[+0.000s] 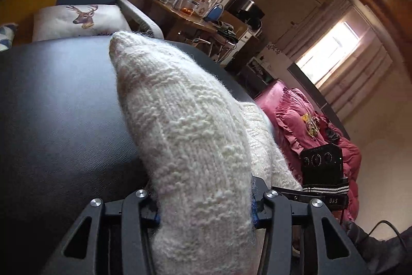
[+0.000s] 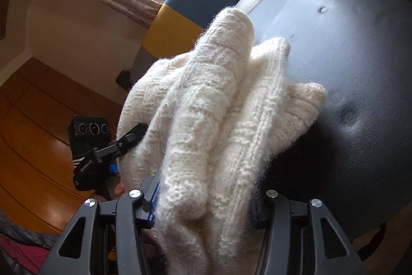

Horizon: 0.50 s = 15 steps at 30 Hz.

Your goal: Fold clothes

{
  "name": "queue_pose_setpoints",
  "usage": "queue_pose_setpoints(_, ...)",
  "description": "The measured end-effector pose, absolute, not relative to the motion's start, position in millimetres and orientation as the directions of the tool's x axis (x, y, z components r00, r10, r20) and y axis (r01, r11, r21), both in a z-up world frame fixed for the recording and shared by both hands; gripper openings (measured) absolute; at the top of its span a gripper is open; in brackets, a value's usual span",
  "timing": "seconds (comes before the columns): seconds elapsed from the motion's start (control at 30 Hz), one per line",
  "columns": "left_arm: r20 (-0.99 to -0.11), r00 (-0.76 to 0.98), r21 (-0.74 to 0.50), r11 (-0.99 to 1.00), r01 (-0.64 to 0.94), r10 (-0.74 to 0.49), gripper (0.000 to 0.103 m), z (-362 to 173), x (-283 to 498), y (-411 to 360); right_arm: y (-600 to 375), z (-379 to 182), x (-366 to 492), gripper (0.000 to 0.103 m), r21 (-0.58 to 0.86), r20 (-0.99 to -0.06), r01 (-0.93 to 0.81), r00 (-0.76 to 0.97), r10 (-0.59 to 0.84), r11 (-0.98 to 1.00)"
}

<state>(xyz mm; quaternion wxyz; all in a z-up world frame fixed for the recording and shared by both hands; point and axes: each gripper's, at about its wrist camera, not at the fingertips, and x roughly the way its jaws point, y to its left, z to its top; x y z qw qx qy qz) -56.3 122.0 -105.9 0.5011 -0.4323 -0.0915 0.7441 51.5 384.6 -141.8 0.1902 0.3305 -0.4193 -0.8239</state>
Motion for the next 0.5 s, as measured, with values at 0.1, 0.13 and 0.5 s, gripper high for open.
queue_pose_setpoints(0.1,-0.534,-0.093,-0.562,-0.435,-0.703,0.841,0.047,-90,-66,158,407,-126,57,0.051,0.810,-0.358,0.032,-0.763,-0.538,-0.585)
queue_pose_setpoints(0.13,-0.527,-0.083,-0.556,-0.416,-0.720,0.846,0.047,-84,-69,172,414,-121,58,0.051,0.805,-0.351,0.029,-0.781,-0.516,-0.592)
queue_pose_setpoints(0.5,-0.558,0.005,-0.446,-0.295,-0.845,0.830,0.049,-51,-102,353,516,-95,60,0.051,0.725,-0.389,-0.118,-0.883,-0.263,-0.678)
